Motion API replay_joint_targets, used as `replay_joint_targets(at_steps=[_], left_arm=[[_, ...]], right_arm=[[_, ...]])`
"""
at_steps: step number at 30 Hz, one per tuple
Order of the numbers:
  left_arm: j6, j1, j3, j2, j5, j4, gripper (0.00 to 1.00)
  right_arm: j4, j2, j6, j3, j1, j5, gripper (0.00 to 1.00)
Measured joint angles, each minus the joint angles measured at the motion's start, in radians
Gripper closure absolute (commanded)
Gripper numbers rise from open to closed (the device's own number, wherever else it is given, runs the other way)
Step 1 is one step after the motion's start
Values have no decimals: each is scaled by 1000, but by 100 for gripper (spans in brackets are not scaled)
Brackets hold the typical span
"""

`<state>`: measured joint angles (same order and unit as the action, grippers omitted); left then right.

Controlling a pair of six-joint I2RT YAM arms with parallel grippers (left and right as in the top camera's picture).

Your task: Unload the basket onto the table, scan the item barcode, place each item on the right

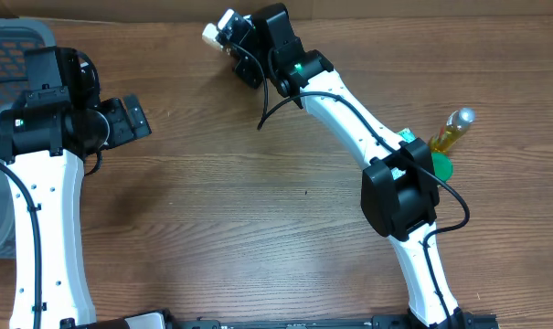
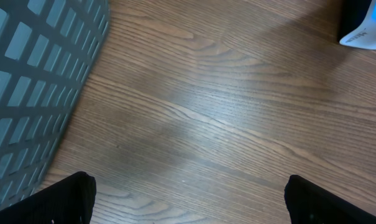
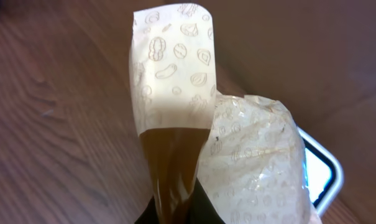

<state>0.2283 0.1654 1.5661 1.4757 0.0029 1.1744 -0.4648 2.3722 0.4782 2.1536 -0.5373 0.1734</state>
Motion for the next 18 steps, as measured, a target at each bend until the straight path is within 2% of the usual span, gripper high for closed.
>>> replay_joint_targets(at_steps=[7,18], left_arm=[[0,0,0,0,0,0,0],[0,0,0,0,0,0,0]], right_arm=[[-17,0,11,0,2,47,96],[23,0,177,-48,28,82,96]])
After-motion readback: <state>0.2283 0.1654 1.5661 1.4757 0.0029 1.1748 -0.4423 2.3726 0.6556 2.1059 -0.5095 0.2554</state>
